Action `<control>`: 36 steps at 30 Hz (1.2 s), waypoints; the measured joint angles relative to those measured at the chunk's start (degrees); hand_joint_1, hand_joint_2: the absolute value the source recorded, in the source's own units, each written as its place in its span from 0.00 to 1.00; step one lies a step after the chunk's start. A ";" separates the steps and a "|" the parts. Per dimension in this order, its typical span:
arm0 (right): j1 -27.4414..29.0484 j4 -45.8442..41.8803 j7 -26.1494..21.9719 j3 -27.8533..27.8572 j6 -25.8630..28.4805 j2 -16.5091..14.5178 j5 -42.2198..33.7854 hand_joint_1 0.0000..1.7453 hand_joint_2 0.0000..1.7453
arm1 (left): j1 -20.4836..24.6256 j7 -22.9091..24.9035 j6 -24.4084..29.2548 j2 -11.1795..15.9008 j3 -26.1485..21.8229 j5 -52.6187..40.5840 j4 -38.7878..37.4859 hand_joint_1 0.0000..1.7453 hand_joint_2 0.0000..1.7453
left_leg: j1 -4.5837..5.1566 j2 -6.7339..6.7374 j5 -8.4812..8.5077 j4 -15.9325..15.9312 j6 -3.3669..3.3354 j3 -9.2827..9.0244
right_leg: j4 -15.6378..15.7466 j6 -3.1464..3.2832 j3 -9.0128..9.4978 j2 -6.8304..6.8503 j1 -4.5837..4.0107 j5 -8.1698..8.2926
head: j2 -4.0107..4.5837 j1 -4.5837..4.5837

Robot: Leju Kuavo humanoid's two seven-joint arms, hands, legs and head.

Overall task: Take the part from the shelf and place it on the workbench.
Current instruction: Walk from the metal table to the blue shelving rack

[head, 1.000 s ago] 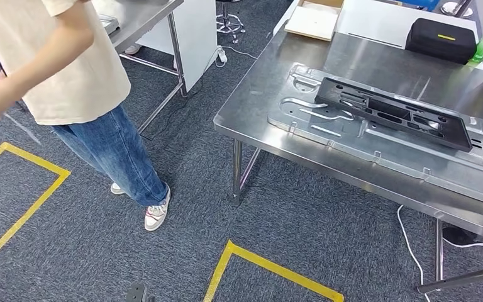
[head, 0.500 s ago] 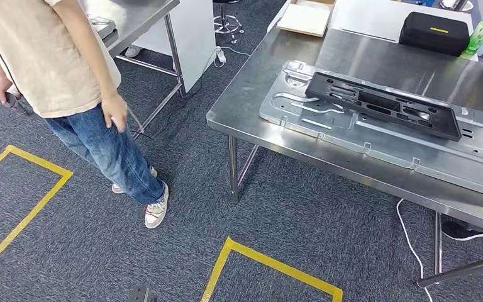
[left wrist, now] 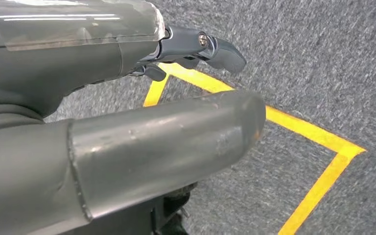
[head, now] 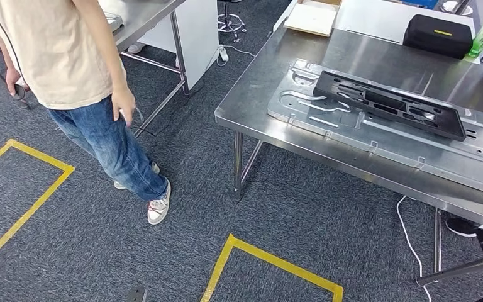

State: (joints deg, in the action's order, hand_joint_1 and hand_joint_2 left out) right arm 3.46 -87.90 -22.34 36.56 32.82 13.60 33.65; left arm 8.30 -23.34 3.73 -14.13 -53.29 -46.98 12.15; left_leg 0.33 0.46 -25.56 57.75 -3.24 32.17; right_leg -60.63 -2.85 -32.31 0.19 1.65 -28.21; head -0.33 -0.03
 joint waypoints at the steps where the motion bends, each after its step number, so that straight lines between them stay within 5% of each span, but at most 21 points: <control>1: -0.16 1.40 -0.45 0.20 0.13 -0.54 -0.04 0.00 1.00 | 0.04 0.09 -0.07 0.01 -0.02 0.15 0.00 0.00 0.00 | 0.08 -0.05 0.03 0.23 0.29 0.21 | 1.99 0.26 0.85 -0.06 -0.15 0.59 | 0.00 0.00; 5: -1.62 9.45 -2.15 1.46 0.98 -3.16 0.45 0.00 1.00 | 0.03 0.31 -0.14 0.03 -0.09 0.52 0.00 0.00 0.00 | 0.05 -0.15 -0.18 0.84 1.68 0.96 | 2.71 1.71 0.28 -0.12 -0.35 1.55 | 0.00 0.01; 7: -3.06 15.42 -3.34 2.30 2.24 -4.44 0.95 0.00 1.00 | 0.01 0.37 -0.14 0.03 -0.15 0.57 0.00 0.00 0.00 | -0.07 -0.23 -3.47 4.44 2.25 2.49 | 2.95 2.59 -0.45 -0.01 -0.15 2.37 | 0.00 0.02; 9: -4.65 22.79 -4.77 3.49 4.19 -5.50 1.53 0.00 1.00 | -0.02 0.37 -0.10 0.03 -0.19 0.58 0.00 0.00 0.00 | -0.21 -0.26 -8.35 11.80 2.56 5.10 | 2.87 2.99 -1.61 0.08 -0.33 3.17 | 0.00 0.03; 11: -6.14 30.74 -5.74 5.09 5.88 -6.18 2.68 0.00 1.00 | -0.13 0.37 -0.02 0.03 -0.23 0.63 0.00 0.00 0.00 | -0.28 -0.26 -10.48 16.32 2.66 5.84 | 2.62 2.99 -2.96 0.13 -0.48 4.02 | 0.00 0.03; 12: -6.77 34.41 -5.98 6.03 6.36 -6.39 3.55 0.00 1.00 | -0.20 0.37 0.03 0.03 -0.26 0.67 0.00 0.00 0.00 | -0.29 -0.26 -9.99 15.33 2.58 4.56 | 2.42 2.92 -3.65 0.14 -0.52 4.41 | 0.00 0.03; 15: -8.10 42.69 -6.04 9.39 6.75 -6.87 7.37 0.00 1.00 | -0.12 0.34 0.11 0.06 -0.36 0.80 0.00 0.00 0.00 | -0.11 -0.27 -6.80 3.44 1.83 -3.28 | 1.80 2.43 -5.18 0.16 -0.57 5.48 | 0.00 0.03; 17: -8.80 46.79 -5.90 11.74 6.90 -7.17 9.33 0.00 1.00 | 0.00 0.31 0.12 0.09 -0.48 0.83 0.00 0.00 0.00 | 0.26 -0.30 -5.96 -0.74 1.22 -5.51 | 1.76 1.70 -5.45 0.21 -0.54 6.28 | 0.00 0.02; 20: -9.47 51.08 -5.20 14.38 7.03 -7.54 10.92 0.00 1.00 | -0.12 0.31 0.14 0.08 -0.66 0.95 -0.01 0.00 0.00 | 0.45 -0.20 -4.09 -1.10 0.13 -4.71 | 2.26 0.54 -5.61 0.14 -0.23 7.04 | 0.00 0.02; 22: -9.63 53.25 -4.01 15.84 7.07 -7.67 12.85 0.00 1.00 | -0.11 0.32 0.21 0.05 -0.73 1.17 -0.02 0.00 0.00 | 0.18 0.00 -2.37 -1.66 -0.62 -3.48 | 0.07 0.12 -6.61 0.01 -0.13 3.51 | 0.00 0.00; 25: -9.95 56.13 -2.81 17.74 7.10 -7.85 15.17 0.00 1.00 | -0.27 0.33 0.29 0.06 -0.84 1.34 -0.02 0.00 0.00 | 0.19 0.10 -0.28 -1.59 -0.95 -0.85 | -9.34 -0.34 -8.40 -0.03 -0.10 -4.94 | 0.00 -0.01; 27: -10.04 57.76 -2.16 18.74 7.11 -8.05 16.36 0.00 1.00 | -0.41 0.33 0.29 0.05 -0.97 1.36 -0.02 0.00 0.00 | 0.21 0.12 0.93 -1.19 -0.78 1.15 | -12.43 -0.51 -7.26 -0.03 -0.09 -4.82 | 0.00 0.00; 29: -10.32 59.50 -0.80 19.85 7.11 -8.11 17.89 0.00 1.00 | -0.48 0.34 0.29 0.04 -1.08 1.36 -0.02 0.00 0.00 | 0.17 0.12 1.90 -0.46 -0.44 3.12 | -8.41 -0.50 -2.48 -0.03 -0.05 -1.94 | 0.00 0.00; 32: -10.98 62.13 0.98 21.28 7.14 -8.06 19.14 0.00 1.00 | -0.42 0.35 0.29 0.02 -1.11 1.33 -0.02 0.00 0.00 | 0.27 0.16 3.09 0.60 0.47 4.79 | 2.12 0.27 5.18 -0.09 -0.47 -2.70 | 0.00 0.02; 35: -11.04 64.12 1.75 22.25 7.05 -8.11 19.37 0.00 1.00 | -0.45 0.36 0.30 0.04 -1.14 1.32 -0.02 0.00 0.00 | 0.17 0.15 4.18 0.72 1.57 5.12 | 4.08 1.64 5.41 0.04 -0.72 -2.66 | 0.00 0.01; 36: -11.10 64.84 2.36 22.56 6.69 -8.13 19.39 0.00 1.00 | -0.51 0.38 0.31 0.07 -1.16 1.30 -0.02 0.00 0.00 | 0.10 0.06 3.25 1.39 1.90 5.49 | 4.11 2.18 4.91 0.16 -0.65 -2.04 | 0.00 0.02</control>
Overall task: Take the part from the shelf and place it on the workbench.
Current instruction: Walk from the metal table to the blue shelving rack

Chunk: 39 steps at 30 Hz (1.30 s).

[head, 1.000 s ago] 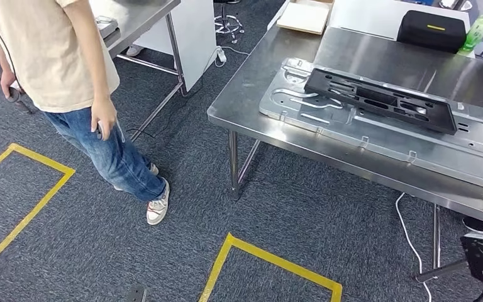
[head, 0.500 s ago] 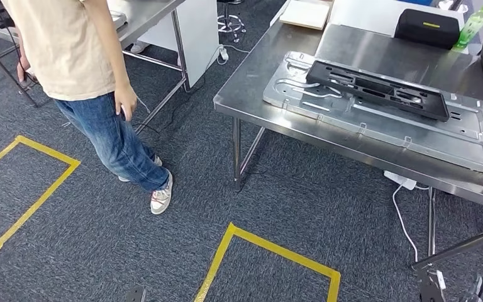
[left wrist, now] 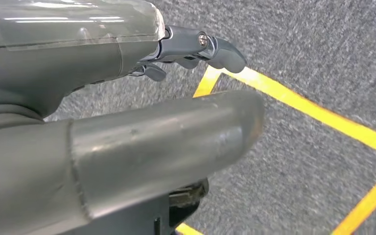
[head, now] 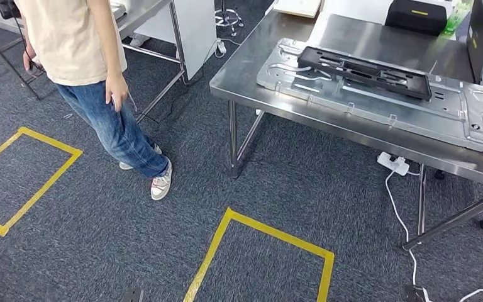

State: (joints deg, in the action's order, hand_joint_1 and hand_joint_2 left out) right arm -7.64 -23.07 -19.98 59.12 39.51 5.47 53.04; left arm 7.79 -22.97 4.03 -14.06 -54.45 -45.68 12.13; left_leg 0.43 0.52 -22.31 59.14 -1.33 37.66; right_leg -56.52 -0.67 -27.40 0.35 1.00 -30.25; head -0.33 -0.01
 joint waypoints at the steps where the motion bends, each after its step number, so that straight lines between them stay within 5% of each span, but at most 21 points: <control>1: -0.05 0.73 0.85 0.30 -0.65 -0.03 -0.07 0.00 1.00 | -0.07 0.02 0.01 0.03 -0.01 -0.03 0.00 0.00 0.00 | -0.08 -0.09 -2.09 1.70 0.33 0.63 | 0.10 0.53 -0.66 0.13 0.11 0.71 | 0.00 0.01; 4: 0.27 3.34 3.83 1.36 -5.75 -0.34 -1.48 0.00 1.00 | -0.14 0.02 0.03 0.05 -0.02 -0.30 0.00 0.00 0.00 | -0.44 -0.17 -10.65 11.85 1.03 3.00 | 0.01 1.28 -3.28 0.35 0.00 2.78 | 0.00 0.05; 6: 0.61 4.88 4.81 2.55 -10.99 -0.97 -3.95 0.00 1.00 | -0.13 -0.01 0.08 0.05 -0.02 -0.59 0.00 0.00 0.00 | -0.59 -0.17 -11.07 16.01 1.18 2.41 | -0.30 1.23 -5.33 0.45 -0.13 4.11 | 0.00 0.06; 7: 0.70 5.47 4.68 3.33 -13.69 -1.40 -5.67 0.00 1.00 | -0.13 -0.04 0.11 0.06 -0.02 -0.67 0.00 0.00 0.00 | -0.62 -0.18 -9.67 15.25 1.07 0.72 | -0.52 1.16 -6.39 0.46 -0.18 4.75 | 0.00 0.07; 9: 0.76 6.30 3.05 5.10 -18.14 -2.46 -9.47 0.00 1.00 | -0.03 -0.23 0.23 0.14 -0.02 -0.66 0.01 0.00 0.00 | -0.53 -0.20 -7.66 8.43 0.50 -5.47 | -1.00 0.92 -8.12 0.38 -0.29 5.87 | 0.00 0.07; 11: 0.76 6.84 0.48 7.08 -21.17 -3.51 -12.66 0.00 1.00 | 0.10 -0.65 0.50 0.24 -0.02 -0.56 0.02 0.00 0.00 | -0.24 -0.21 -8.88 -0.19 -0.14 -11.60 | -1.46 0.44 -9.07 0.34 -0.46 6.81 | 0.00 0.04; 13: 0.75 7.33 -1.07 9.06 -22.88 -4.40 -14.38 0.00 1.00 | -0.09 -1.08 0.79 0.27 -0.02 -0.50 0.02 0.00 0.00 | 0.01 -0.20 -9.88 -4.00 -0.65 -13.55 | -1.48 -0.26 -9.45 0.43 -0.50 7.88 | 0.00 0.02; 15: 0.80 7.79 -1.40 10.71 -24.06 -5.08 -15.39 0.00 1.00 | -0.60 -1.30 0.89 0.28 -0.04 -0.50 0.01 0.00 0.00 | -0.12 -0.03 -8.84 -4.39 -1.43 -12.90 | -1.82 -0.94 -9.91 0.32 -0.27 7.88 | 0.00 0.03; 17: 0.95 8.15 -1.48 11.97 -25.04 -5.62 -16.24 0.00 1.00 | -0.97 -1.28 0.78 0.33 -0.06 -0.53 0.00 0.00 0.00 | -0.27 0.20 -7.47 -4.66 -2.19 -11.71 | -5.80 -1.46 -11.60 0.08 -0.09 4.21 | 0.00 -0.01; 19: 1.07 8.39 -1.53 12.85 -25.63 -5.97 -16.78 0.00 1.00 | -1.13 -1.22 0.55 0.36 -0.07 -0.60 0.00 0.00 0.00 | -0.14 0.27 -6.42 -4.37 -2.47 -10.07 | -13.22 -1.85 -14.02 -0.02 -0.07 -0.97 | 0.00 -0.06; 21: 1.09 8.55 -1.56 13.40 -25.92 -6.17 -17.03 0.00 1.00 | -1.23 -1.16 0.38 0.37 -0.07 -0.65 0.00 0.00 0.00 | -0.07 0.28 -5.59 -3.78 -2.36 -8.52 | -16.93 -2.04 -13.98 -0.04 -0.06 -2.89 | 0.00 -0.08; 22: 1.10 8.62 -1.56 13.57 -25.99 -6.25 -17.05 0.00 1.00 | -1.27 -1.13 0.34 0.37 -0.07 -0.66 0.00 0.00 0.00 | -0.07 0.27 -5.29 -3.40 -2.26 -7.84 | -15.49 -2.05 -12.19 -0.04 -0.04 -2.31 | 0.00 -0.07; 24: 1.02 8.71 -1.57 13.83 -26.05 -6.32 -17.06 0.00 1.00 | -1.27 -1.10 0.31 0.37 -0.07 -0.66 0.00 0.00 0.00 | -0.09 0.27 -4.93 -2.56 -2.01 -6.78 | -7.56 -1.81 -6.30 -0.05 0.01 -0.23 | 0.00 -0.07; 26: 0.89 8.77 -1.63 13.99 -26.05 -6.39 -17.06 0.00 1.00 | -1.23 -1.10 0.30 0.37 -0.07 -0.66 0.00 0.00 0.00 | 0.08 0.27 -4.73 -1.86 -1.53 -6.15 | -1.74 -1.11 -2.67 -0.13 -0.23 0.86 | 0.00 -0.05; 30: 0.85 8.85 -1.66 14.14 -26.05 -6.57 -17.06 0.00 1.00 | -1.22 -1.09 0.30 0.41 -0.07 -0.66 0.00 0.00 0.00 | 0.11 0.15 -4.72 -1.15 -0.17 -5.51 | -0.91 0.53 -2.75 -0.09 -0.37 1.86 | 0.00 -0.06; 33: 0.76 8.89 -1.67 14.17 -26.05 -6.72 -17.06 0.00 1.00 | -1.25 -1.08 0.29 0.44 -0.07 -0.66 0.00 0.00 0.00 | -0.20 -0.12 -10.24 6.33 0.77 -2.34 | -0.73 1.66 -3.94 0.12 -0.21 2.99 | 0.00 -0.02; 35: 0.79 8.90 -1.67 14.20 -26.05 -6.78 -17.06 0.00 1.00 | -1.31 -1.08 0.29 0.45 -0.07 -0.66 0.00 0.00 0.00 | -0.40 -0.13 -14.00 13.65 1.08 0.31 | -0.88 1.79 -5.07 0.13 -0.34 3.65 | 0.00 -0.01; 36: 0.82 8.90 -1.66 14.22 -26.05 -6.80 -17.06 0.00 1.00 | -1.37 -1.08 0.30 0.46 -0.07 -0.66 0.00 0.00 0.00 | -0.45 -0.13 -14.43 15.11 1.10 0.51 | -0.99 1.77 -5.60 0.12 -0.39 3.95 | 0.00 -0.01; 37: 0.84 8.90 -1.66 14.25 -26.05 -6.81 -17.06 0.00 1.00 | -1.41 -1.08 0.30 0.47 -0.07 -0.66 0.00 0.00 0.00 | -0.48 -0.14 -13.69 14.01 1.02 -0.59 | -1.13 1.70 -6.06 0.10 -0.43 4.22 | 0.00 -0.01; 39: 0.85 8.91 -1.66 14.31 -26.05 -6.86 -17.06 0.00 1.00 | -1.38 -1.08 0.30 0.52 -0.07 -0.66 0.00 0.00 0.00 | -0.43 -0.14 -10.45 5.86 0.47 -5.77 | -1.41 1.47 -6.70 0.06 -0.48 4.65 | 0.00 -0.01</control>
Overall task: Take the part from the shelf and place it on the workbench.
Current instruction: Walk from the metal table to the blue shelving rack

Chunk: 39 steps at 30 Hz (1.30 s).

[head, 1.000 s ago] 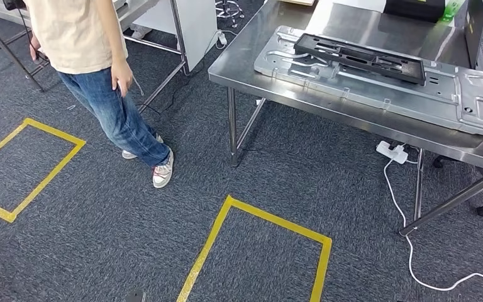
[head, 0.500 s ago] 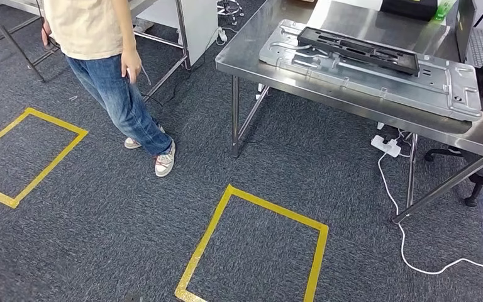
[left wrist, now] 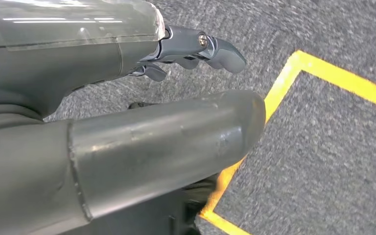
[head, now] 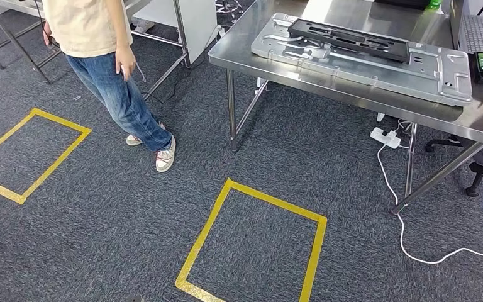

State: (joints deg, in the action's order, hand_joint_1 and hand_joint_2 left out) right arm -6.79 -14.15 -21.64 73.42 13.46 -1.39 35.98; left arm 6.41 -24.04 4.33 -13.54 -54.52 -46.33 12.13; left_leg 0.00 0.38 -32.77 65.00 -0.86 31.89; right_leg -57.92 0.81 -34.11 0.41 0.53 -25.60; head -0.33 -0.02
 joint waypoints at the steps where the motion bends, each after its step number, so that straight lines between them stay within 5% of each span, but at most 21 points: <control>1: -0.01 0.01 -0.01 0.01 -0.02 -0.09 0.00 0.00 1.00 | 0.06 0.00 0.00 0.05 0.00 0.00 0.00 0.00 0.00 | 0.13 0.01 1.30 -4.26 -0.35 -2.46 | -0.14 -0.20 -0.19 0.00 -0.11 0.19 | 0.00 0.00; 2: -0.01 0.02 -0.04 0.02 -0.08 -0.17 -0.02 0.00 1.00 | 0.11 -0.01 -0.01 0.10 0.01 -0.01 0.00 0.00 0.00 | 0.28 0.03 2.09 -7.19 -0.66 -4.02 | -0.22 -0.45 -0.32 0.02 -0.14 0.39 | 0.00 0.00; 6: -0.03 0.09 0.21 0.11 -2.38 -0.34 -0.50 0.00 0.00 | 0.06 -0.45 -0.01 0.16 -0.01 -0.14 0.00 0.00 0.00 | 0.41 0.12 3.27 -9.19 -1.67 -4.27 | -0.21 -1.81 -0.58 0.06 -0.09 0.85 | 0.00 -0.03; 8: 0.03 0.18 0.42 0.13 -4.73 -0.37 -0.42 0.00 0.00 | 0.12 -0.90 0.07 0.15 -0.01 -0.29 0.00 0.00 0.00 | 0.06 0.27 4.25 -9.72 -2.40 -3.93 | -2.87 -2.31 -1.79 -0.13 -0.02 -1.53 | 0.00 -0.08; 10: 0.12 0.22 -0.02 0.13 -6.16 -0.37 0.26 0.00 0.00 | 0.12 -1.14 0.29 0.15 -0.01 -0.39 0.00 0.00 0.00 | 0.04 0.36 4.85 -9.71 -2.78 -3.21 | -9.84 -2.69 -4.62 -0.27 0.23 -6.09 | 0.00 -0.11; 12: 0.31 0.25 -0.80 0.13 -6.40 -0.39 1.14 0.00 0.00 | -0.03 -1.19 0.54 0.16 -0.02 -0.40 0.00 0.00 0.00 | 0.05 0.37 5.21 -9.52 -2.74 -2.52 | -15.50 -3.07 -6.48 -0.29 0.40 -8.47 | 0.00 -0.10; 14: 0.47 0.27 -1.46 0.12 -6.08 -0.42 1.84 0.00 0.00 | -0.20 -1.25 0.75 0.14 -0.02 -0.40 0.00 0.00 0.00 | -0.01 0.34 5.32 -9.20 -2.59 -2.16 | -12.82 -3.28 -4.11 -0.27 0.64 -6.46 | 0.00 -0.09; 16: 0.48 0.28 -2.00 0.09 -5.75 -0.45 2.33 0.00 0.00 | -0.29 -1.43 1.07 0.08 -0.02 -0.34 0.00 0.00 0.00 | 0.03 0.31 5.10 -8.60 -2.22 -1.95 | -4.75 -3.24 0.73 -0.26 0.78 -3.41 | 0.00 -0.10; 18: 0.48 0.29 -2.46 -0.02 -5.65 -0.57 2.76 0.00 0.00 | -0.32 -1.78 1.47 0.04 -0.02 -0.17 0.00 0.00 0.00 | 0.21 0.28 4.89 -7.98 -1.62 -1.62 | -0.25 -2.78 3.09 -0.32 0.61 -2.56 | 0.00 -0.09; 22: 0.82 0.34 -2.65 -0.21 -5.53 -1.06 3.02 0.00 0.00 | -0.42 -2.32 1.81 -0.03 -0.02 -0.08 0.00 0.00 0.00 | 0.14 0.29 3.98 -6.73 -0.42 -1.00 | 0.23 -1.33 2.87 -0.57 0.62 -2.43 | 0.00 -0.05; 26: 0.82 0.36 -2.64 -0.22 -5.54 -1.48 2.66 0.00 0.00 | -0.52 -2.36 1.86 -0.05 -0.02 -0.09 0.00 0.00 0.00 | -0.21 0.07 -3.05 6.08 0.57 4.64 | 0.36 -0.38 2.34 -1.14 0.68 -2.00 | 0.00 -0.03; 28: 0.92 0.36 -2.58 -0.22 -5.50 -1.62 2.49 0.00 0.00 | -0.70 -2.36 1.87 -0.05 -0.02 -0.11 0.00 0.00 0.00 | -0.24 0.04 -3.37 9.34 0.60 5.89 | 0.22 -0.36 2.12 -1.86 0.63 -1.92 | 0.00 -0.03; 31: 0.89 0.37 -2.38 -0.22 -5.42 -1.86 2.39 0.00 0.00 | -0.85 -2.36 1.91 -0.05 -0.05 -0.17 0.00 0.00 0.00 | -0.25 -1.58 2.03 -0.22 0.05 0.91 | -0.17 -0.54 2.00 -3.43 0.62 -1.86 | 0.00 -0.03; 34: 0.70 0.39 -2.25 -0.22 -5.40 -2.14 2.38 0.00 0.00 | -0.85 -2.35 1.92 -0.06 -0.16 -0.11 0.00 0.00 0.00 | -0.25 -3.92 3.58 -6.87 -0.40 -1.95 | -0.59 -1.41 1.19 -4.94 0.60 -1.53 | 0.00 -0.04; 36: 0.88 0.40 -2.19 -0.22 -5.38 -2.17 2.38 0.00 0.00 | -0.81 -2.32 1.92 -0.14 -0.22 -0.07 0.00 0.00 0.00 | -0.31 -2.97 3.83 -7.29 -0.82 -1.99 | -0.48 -2.20 0.78 -5.71 0.70 -1.19 | 0.00 -0.03; 39: 1.04 0.44 -2.12 -0.22 -5.37 -2.30 2.37 0.00 0.00 | -0.88 -2.31 1.92 -0.34 -0.29 -0.08 0.00 0.00 0.00 | -0.59 -1.01 4.56 -8.15 -2.01 -2.04 | -4.66 -2.86 -1.24 -3.00 0.62 -4.06 | 0.00 -0.15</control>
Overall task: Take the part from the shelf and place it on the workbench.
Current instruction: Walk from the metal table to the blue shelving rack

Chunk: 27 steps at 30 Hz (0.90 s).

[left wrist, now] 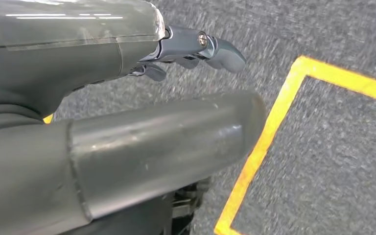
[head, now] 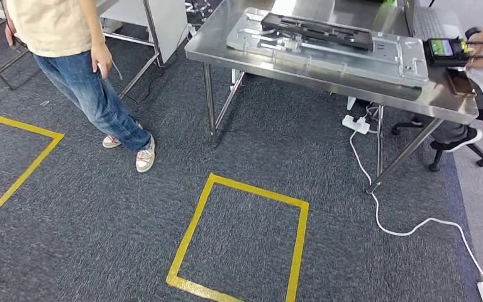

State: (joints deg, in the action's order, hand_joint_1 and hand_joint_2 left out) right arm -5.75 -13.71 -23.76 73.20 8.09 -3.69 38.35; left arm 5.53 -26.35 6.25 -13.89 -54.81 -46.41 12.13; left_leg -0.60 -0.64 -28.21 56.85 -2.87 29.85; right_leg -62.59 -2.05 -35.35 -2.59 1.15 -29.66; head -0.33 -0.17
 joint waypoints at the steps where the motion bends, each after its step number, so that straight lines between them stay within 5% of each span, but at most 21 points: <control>1: -0.08 0.01 0.01 0.00 0.01 -0.02 -0.01 0.00 0.00 | -0.05 -0.01 0.00 -0.02 -0.02 0.00 0.00 0.00 0.00 | 0.12 0.73 0.05 -0.04 -0.18 0.10 | -3.50 -0.17 -1.65 1.16 -0.03 -2.00 | 0.00 -0.04; 3: -0.18 0.01 0.02 0.00 0.02 -0.02 -0.01 0.00 0.00 | -0.14 -0.02 0.00 -0.04 -0.06 -0.01 0.00 0.00 0.00 | 0.34 2.24 0.05 0.01 -0.27 0.30 | -10.21 -0.46 -4.70 1.99 0.05 -4.86 | 0.00 -0.07; 4: -0.11 0.01 0.02 0.00 0.02 -0.02 -0.01 0.00 0.00 | -0.15 -0.03 0.00 -0.04 -0.08 0.00 0.00 0.00 0.00 | 0.41 2.97 0.03 0.05 -0.29 0.35 | -11.27 -0.54 -5.02 2.15 0.09 -4.79 | 0.00 -0.07; 5: -0.02 0.01 0.02 0.00 0.04 -0.02 0.01 0.00 0.00 | -0.14 -0.04 -0.01 -0.04 -0.09 -0.01 0.00 0.00 0.00 | 0.45 3.64 0.00 0.10 -0.28 0.35 | -10.01 -0.54 -4.15 2.36 0.10 -3.63 | 0.00 -0.07; 7: 0.04 0.01 -0.02 -0.06 0.44 -0.01 0.46 0.00 0.00 | -0.07 -0.08 -0.02 -0.06 -0.11 -0.01 0.00 0.00 0.00 | 0.51 4.58 -0.14 0.20 -0.13 0.23 | -2.50 -0.24 0.19 3.15 0.05 -0.16 | 0.00 -0.07; 9: 0.00 0.00 -0.08 -0.43 1.61 0.01 1.78 0.00 0.00 | 0.12 -0.10 -0.02 -0.08 -0.13 -0.02 0.00 0.00 0.00 | 0.74 4.98 -0.34 0.37 0.39 0.33 | 3.57 0.31 3.56 3.79 -0.27 1.53 | 0.00 -0.06; 13: 0.57 -0.01 -0.11 -2.10 4.56 0.06 4.67 0.00 0.00 | 0.64 -0.22 -0.01 -0.17 -0.16 -0.16 0.00 0.00 0.00 | 0.81 4.38 -0.66 0.84 1.65 0.46 | 5.05 1.48 4.17 4.05 -0.35 1.75 | 0.00 -0.03; 16: 0.41 -0.01 -0.17 -3.06 5.20 0.06 5.18 0.00 0.00 | 0.45 -0.25 0.00 -0.15 -0.26 -0.17 0.00 0.00 0.00 | 0.49 1.76 -4.95 7.67 2.55 3.37 | 5.42 2.29 4.12 4.33 -0.03 2.09 | 0.00 0.04; 18: 0.35 0.00 -0.17 -3.46 5.25 0.06 5.19 0.00 0.00 | 0.20 -0.25 0.00 -0.15 -0.39 -0.17 0.00 0.00 0.00 | 0.34 1.16 -8.12 15.28 2.86 6.91 | 5.34 2.43 4.03 4.53 -0.09 2.06 | 0.00 0.05; 19: 0.34 -0.01 -0.17 -3.61 5.26 0.06 5.19 0.00 0.00 | 0.06 -0.25 0.00 -0.15 -0.44 -0.17 0.00 0.00 0.00 | 0.30 1.15 -8.30 17.14 2.92 7.84 | 5.28 2.45 4.03 4.67 -0.12 2.02 | 0.00 0.06; 20: 0.33 -0.01 -0.17 -3.76 5.26 0.06 5.19 0.00 0.00 | -0.04 -0.25 0.00 -0.14 -0.48 -0.16 0.00 0.00 0.00 | 0.27 1.18 -7.27 16.59 2.92 7.64 | 5.20 2.46 4.06 4.84 -0.12 1.97 | 0.00 0.06; 23: 0.30 0.01 -0.17 -4.13 5.27 0.03 5.19 0.00 0.00 | -0.01 -0.25 0.01 -0.11 -0.53 -0.15 0.00 0.00 0.00 | 0.36 2.63 -1.62 5.28 2.45 2.53 | 4.80 2.04 4.28 5.57 -0.23 1.58 | 0.00 0.06; 25: 0.29 -0.01 -0.19 -4.22 5.28 0.03 5.19 0.00 0.00 | 0.16 -0.25 0.02 -0.12 -0.54 -0.16 0.00 0.00 0.00 | 0.63 3.26 -0.45 1.26 1.78 0.93 | 4.59 1.45 4.35 6.11 -0.46 1.36 | 0.00 0.04; 27: 0.20 -0.02 -0.19 -4.27 5.29 0.02 5.19 0.00 0.00 | 0.14 -0.25 0.01 -0.13 -0.54 -0.16 0.00 0.00 0.00 | 0.82 2.36 -0.27 1.08 0.98 1.15 | 4.70 0.80 4.46 6.75 -0.49 1.39 | 0.00 0.03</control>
State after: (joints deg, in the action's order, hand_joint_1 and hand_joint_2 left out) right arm -5.56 -13.73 -23.95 68.93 13.38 -3.67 43.54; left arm 5.67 -26.60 6.26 -14.01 -55.34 -46.57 12.13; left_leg 0.22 1.72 -28.48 57.93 -1.90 30.99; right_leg -57.89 -1.25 -30.89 4.15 0.66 -28.27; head -0.33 -0.14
